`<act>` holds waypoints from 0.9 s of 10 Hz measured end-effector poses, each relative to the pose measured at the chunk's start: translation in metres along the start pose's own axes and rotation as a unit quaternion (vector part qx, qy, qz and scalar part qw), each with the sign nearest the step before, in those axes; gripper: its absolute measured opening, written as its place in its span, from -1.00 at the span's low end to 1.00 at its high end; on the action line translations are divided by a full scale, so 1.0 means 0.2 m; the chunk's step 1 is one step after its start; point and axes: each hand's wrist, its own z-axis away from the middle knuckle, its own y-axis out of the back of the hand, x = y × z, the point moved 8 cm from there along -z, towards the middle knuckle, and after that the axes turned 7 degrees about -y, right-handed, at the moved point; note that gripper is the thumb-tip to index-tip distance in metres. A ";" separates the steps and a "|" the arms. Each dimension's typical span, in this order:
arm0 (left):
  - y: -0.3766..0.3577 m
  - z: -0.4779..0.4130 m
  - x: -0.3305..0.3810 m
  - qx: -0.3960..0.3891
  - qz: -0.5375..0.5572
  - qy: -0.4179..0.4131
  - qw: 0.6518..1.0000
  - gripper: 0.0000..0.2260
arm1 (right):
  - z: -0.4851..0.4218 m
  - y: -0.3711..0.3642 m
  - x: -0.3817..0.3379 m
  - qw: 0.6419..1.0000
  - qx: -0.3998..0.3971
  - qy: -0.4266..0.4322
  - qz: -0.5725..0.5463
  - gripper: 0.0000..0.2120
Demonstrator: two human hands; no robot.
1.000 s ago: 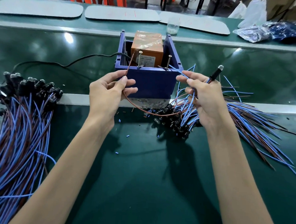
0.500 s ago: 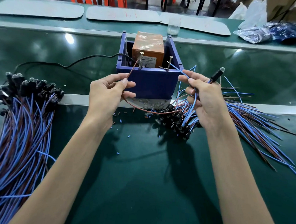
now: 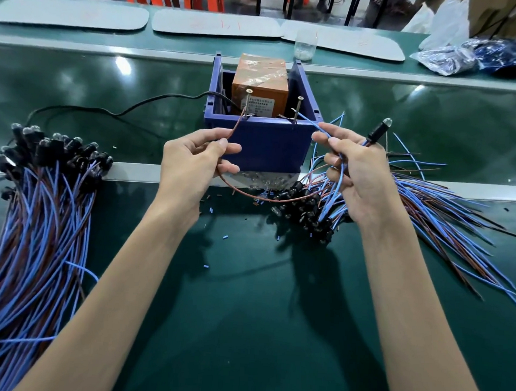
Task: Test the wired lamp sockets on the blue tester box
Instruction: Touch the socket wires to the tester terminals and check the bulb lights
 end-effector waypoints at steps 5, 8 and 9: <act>-0.02 0.00 0.00 -0.026 -0.013 0.007 1.000 -0.79 | 0.00 0.00 0.00 1.000 0.011 -0.003 0.005 -0.72; -0.03 0.01 0.01 -0.043 -0.014 0.009 0.999 -0.79 | 0.01 0.00 -0.02 1.000 0.020 0.008 0.000 -0.71; -0.03 0.01 0.01 -0.045 -0.014 0.010 0.999 -0.79 | 0.01 0.01 -0.02 1.000 0.019 0.009 -0.002 -0.70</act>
